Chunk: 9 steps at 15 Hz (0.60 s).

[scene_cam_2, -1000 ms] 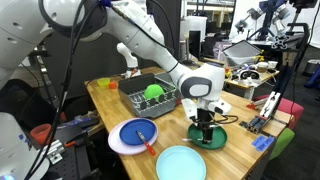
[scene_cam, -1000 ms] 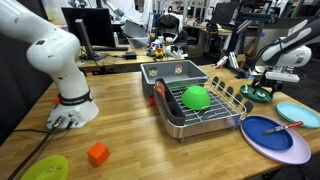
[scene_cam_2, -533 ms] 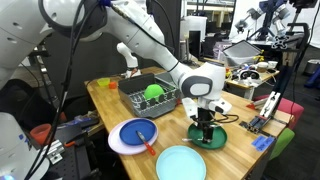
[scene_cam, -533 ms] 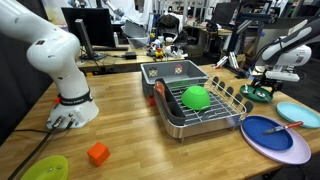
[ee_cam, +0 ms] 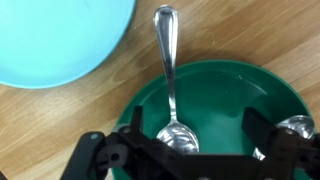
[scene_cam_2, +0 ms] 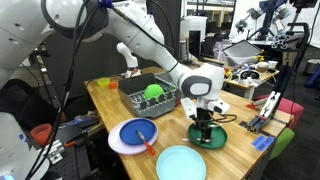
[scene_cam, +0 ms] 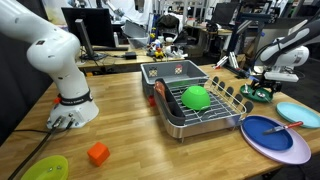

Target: Move the silver spoon from the green pate to the blue plate

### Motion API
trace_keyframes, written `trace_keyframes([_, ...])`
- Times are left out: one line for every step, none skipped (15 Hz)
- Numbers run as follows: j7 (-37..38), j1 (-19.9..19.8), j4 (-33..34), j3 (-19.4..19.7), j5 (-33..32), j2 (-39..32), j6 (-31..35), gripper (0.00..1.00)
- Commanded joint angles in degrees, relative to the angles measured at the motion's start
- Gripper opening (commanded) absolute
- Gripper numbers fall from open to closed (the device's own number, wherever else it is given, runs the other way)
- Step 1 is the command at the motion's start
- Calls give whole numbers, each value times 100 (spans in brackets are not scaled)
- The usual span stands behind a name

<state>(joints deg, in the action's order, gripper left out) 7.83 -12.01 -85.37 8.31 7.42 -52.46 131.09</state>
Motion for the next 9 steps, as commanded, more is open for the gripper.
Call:
trace_keyframes([-32,8,278,-23,-114,-201,-255,100])
trace_keyframes([-28,18,296,-28,-114,-238,-263,95])
trace_keyframes([-29,22,318,-32,-110,-266,-274,86])
trace_keyframes([-26,24,343,-37,-102,-293,-282,71])
trace_keyframes([-32,16,377,-45,-92,-309,-295,69])
trace_keyframes([-29,16,417,-53,-87,-302,-330,64])
trace_keyframes([-31,13,445,-63,-82,-304,-348,55])
trace_keyframes([-34,13,467,-70,-82,-307,-360,49])
trace_keyframes([-38,12,482,-71,-86,-309,-369,41])
